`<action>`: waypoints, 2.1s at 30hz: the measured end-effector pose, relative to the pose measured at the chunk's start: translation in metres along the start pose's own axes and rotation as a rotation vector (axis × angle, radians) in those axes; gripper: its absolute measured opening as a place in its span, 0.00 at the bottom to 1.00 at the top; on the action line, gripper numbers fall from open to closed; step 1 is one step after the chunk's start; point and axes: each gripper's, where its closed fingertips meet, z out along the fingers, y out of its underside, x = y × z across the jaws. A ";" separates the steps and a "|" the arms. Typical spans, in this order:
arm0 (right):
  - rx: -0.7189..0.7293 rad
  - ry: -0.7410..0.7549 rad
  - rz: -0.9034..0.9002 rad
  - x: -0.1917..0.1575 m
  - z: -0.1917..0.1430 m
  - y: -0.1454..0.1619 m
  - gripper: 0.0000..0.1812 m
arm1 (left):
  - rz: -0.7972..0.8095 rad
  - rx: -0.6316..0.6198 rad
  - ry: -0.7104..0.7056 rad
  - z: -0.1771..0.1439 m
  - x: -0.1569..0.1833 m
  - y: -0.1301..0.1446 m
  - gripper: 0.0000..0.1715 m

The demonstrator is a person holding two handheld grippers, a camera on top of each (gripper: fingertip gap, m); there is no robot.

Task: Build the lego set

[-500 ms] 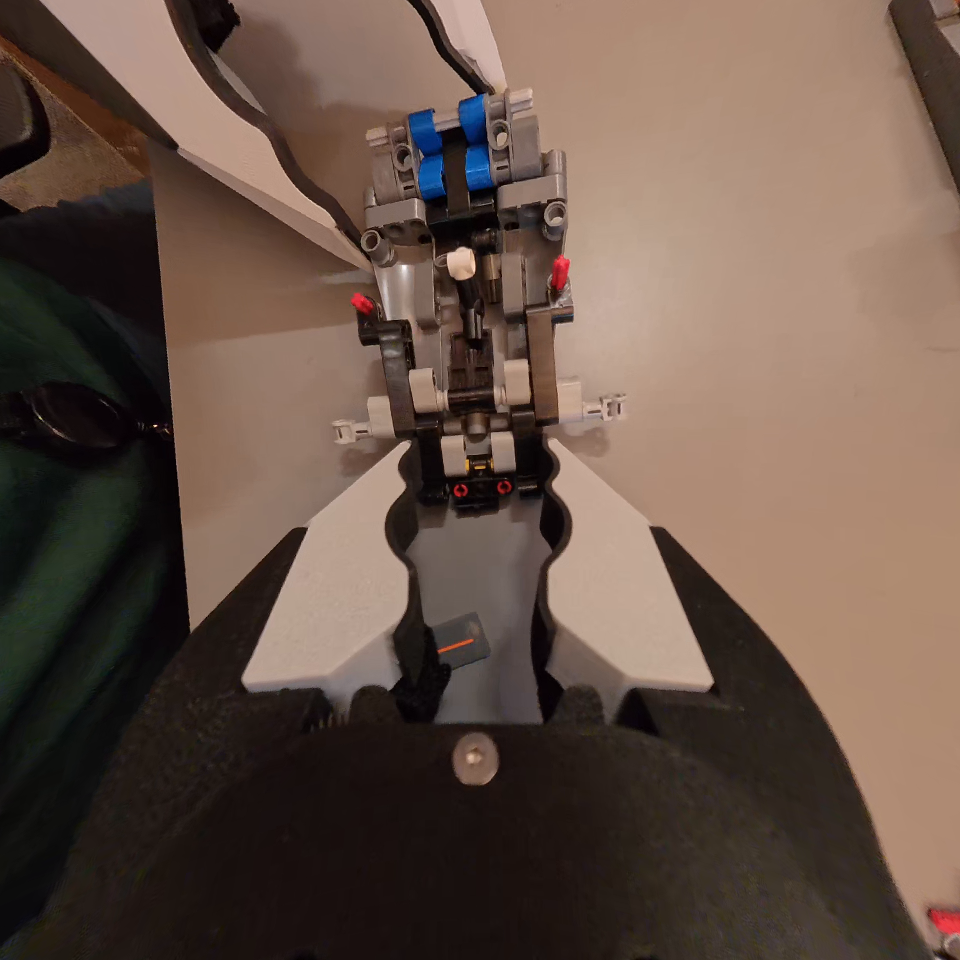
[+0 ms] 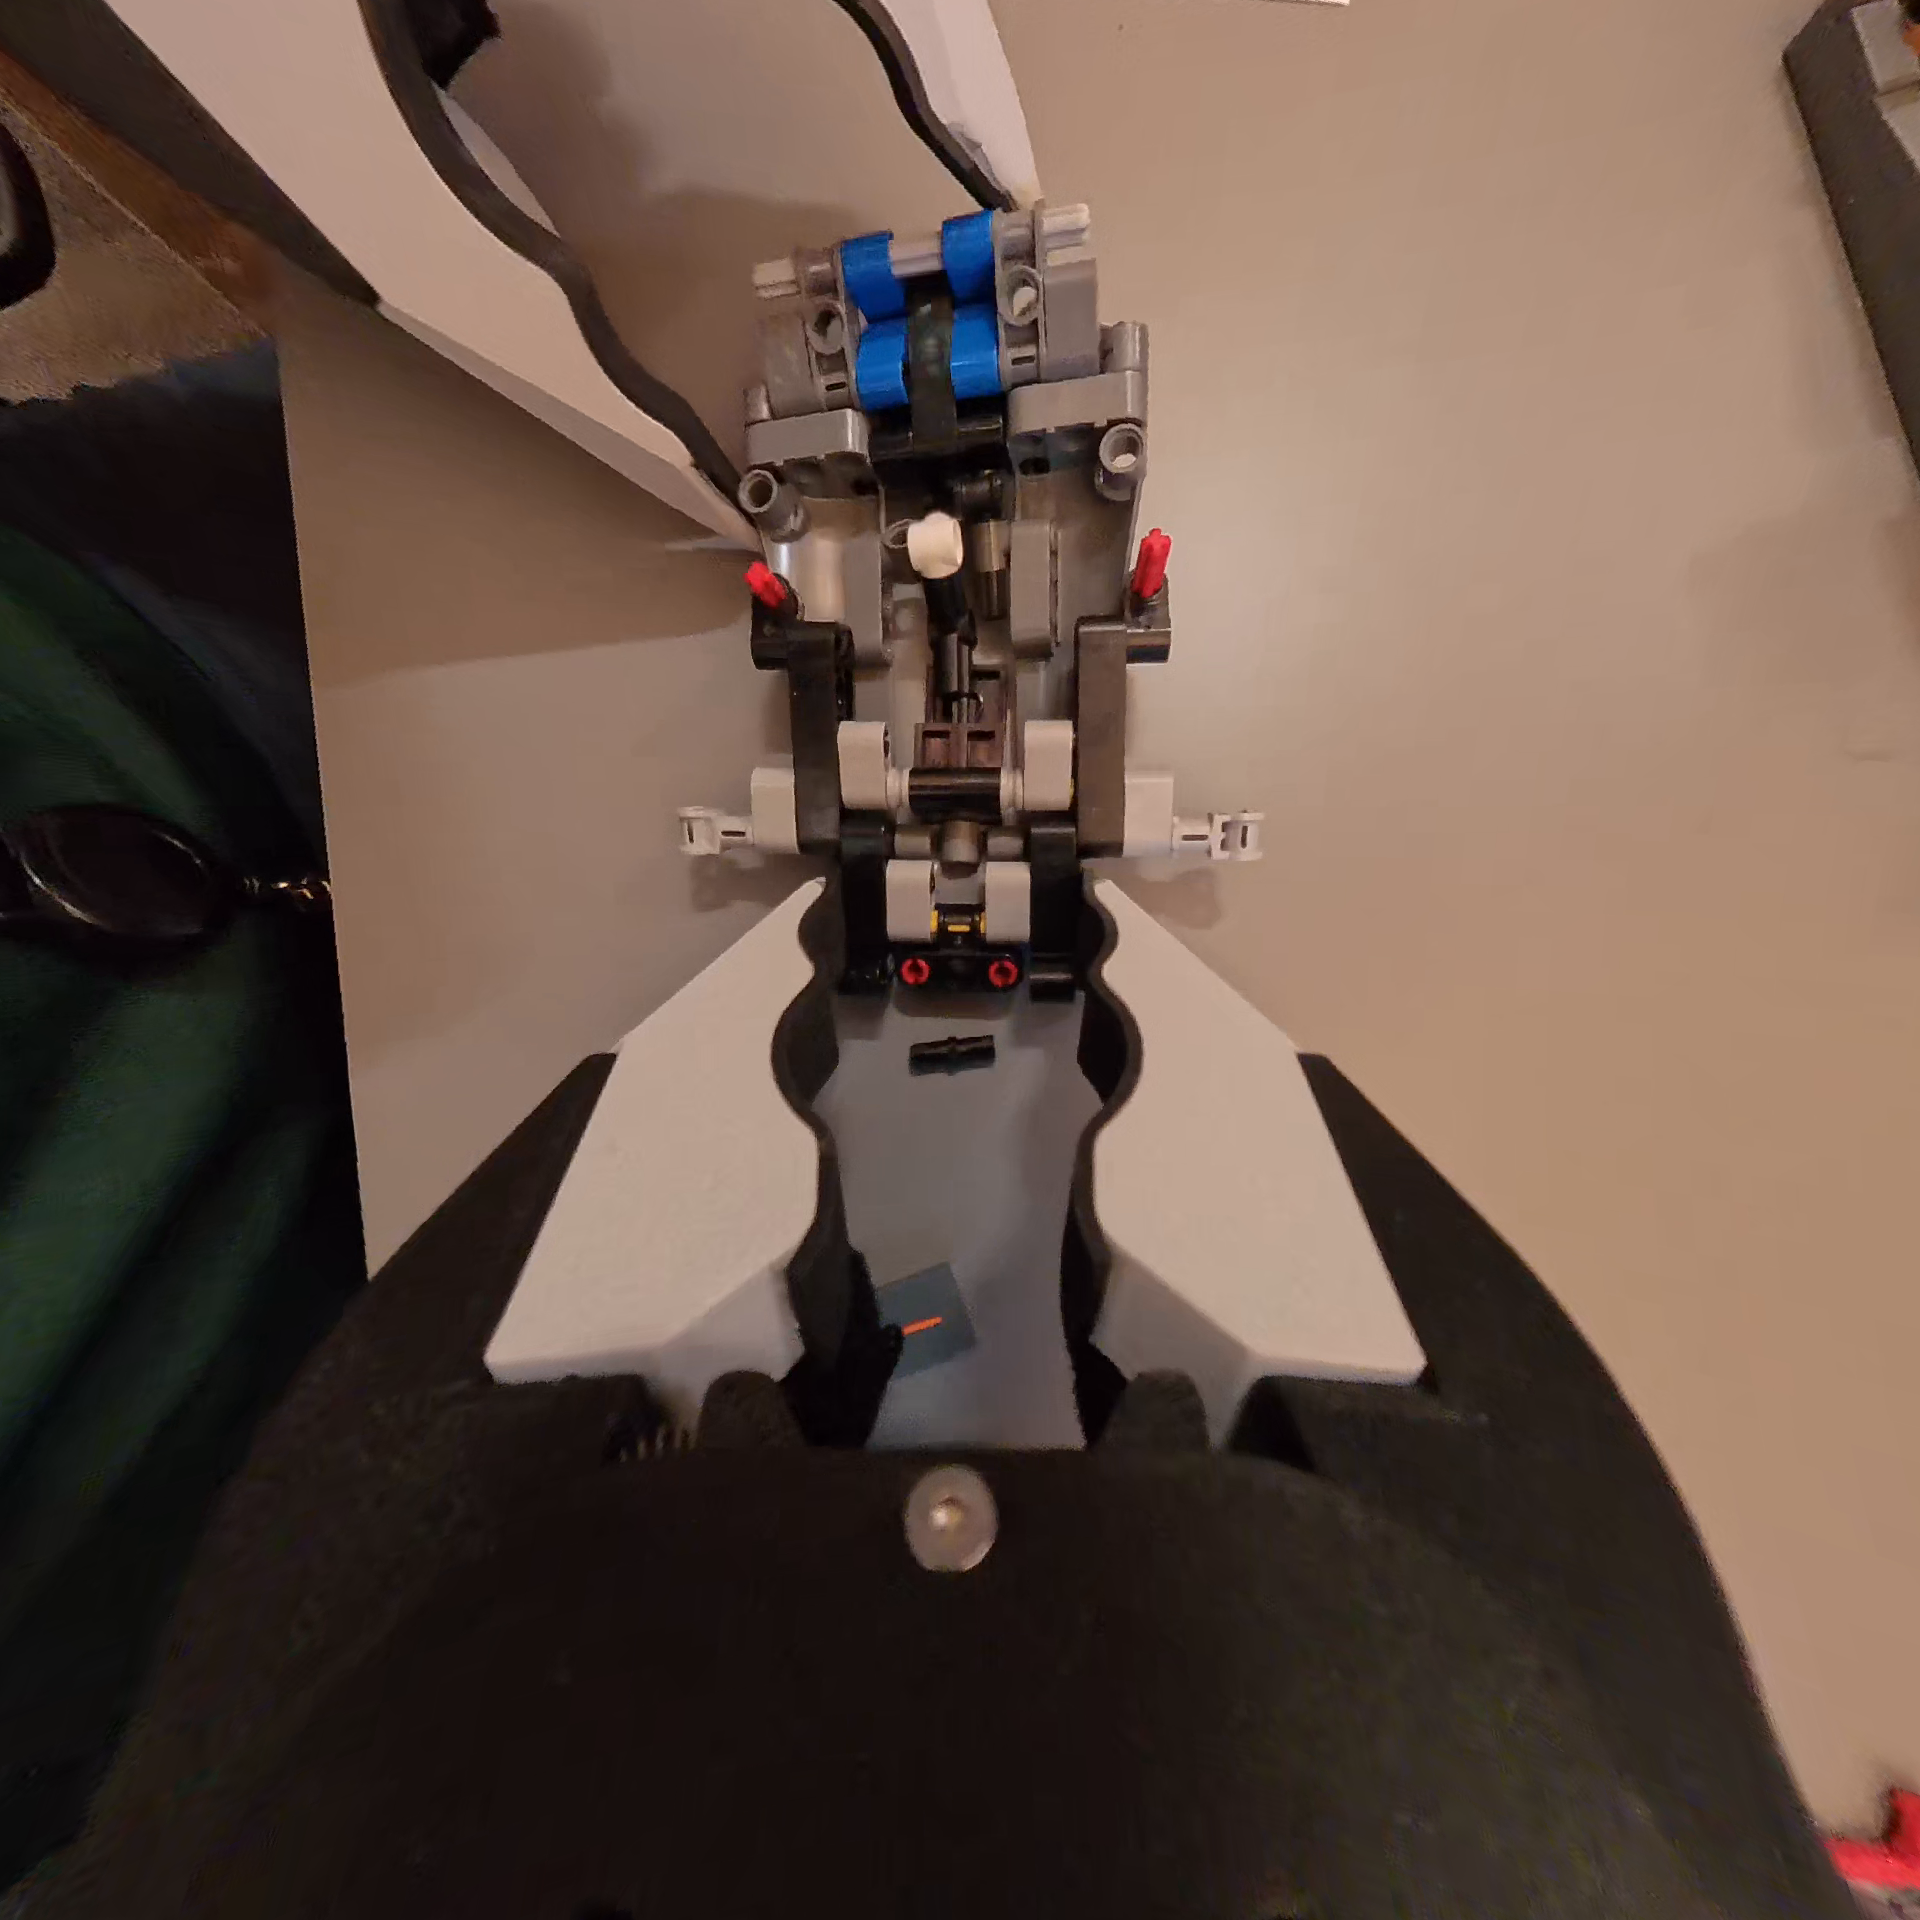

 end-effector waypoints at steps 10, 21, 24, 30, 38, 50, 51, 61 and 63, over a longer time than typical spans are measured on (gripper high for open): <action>0.000 0.003 -0.072 0.001 -0.001 0.000 0.23 | -0.072 0.015 0.043 0.005 0.001 0.005 0.36; -0.015 0.001 -0.094 0.003 0.001 0.001 0.28 | -0.093 0.014 0.062 0.008 -0.002 0.004 0.36; 0.028 -0.042 -0.054 0.002 -0.004 -0.003 0.32 | -0.086 0.009 0.059 0.008 -0.004 0.005 0.36; 0.079 -0.011 -0.073 0.006 -0.013 -0.007 0.28 | -0.101 0.025 0.064 0.007 -0.006 0.005 0.35; 0.097 0.010 -0.101 0.003 -0.010 -0.016 0.23 | -0.244 0.087 0.146 -0.004 -0.016 0.000 0.34; 0.140 0.065 -0.101 0.009 -0.008 -0.018 0.14 | -0.375 0.086 0.187 0.009 -0.017 -0.001 0.23; 0.138 0.083 -0.108 0.011 -0.007 -0.017 0.13 | -0.373 0.087 0.190 0.009 -0.017 -0.001 0.23; 0.170 0.221 -0.139 0.017 -0.005 -0.017 0.09 | -0.383 0.082 0.193 0.007 -0.014 0.000 0.21; 0.180 0.257 -0.158 0.017 -0.005 -0.018 0.09 | -0.389 0.078 0.179 0.007 -0.017 0.001 0.18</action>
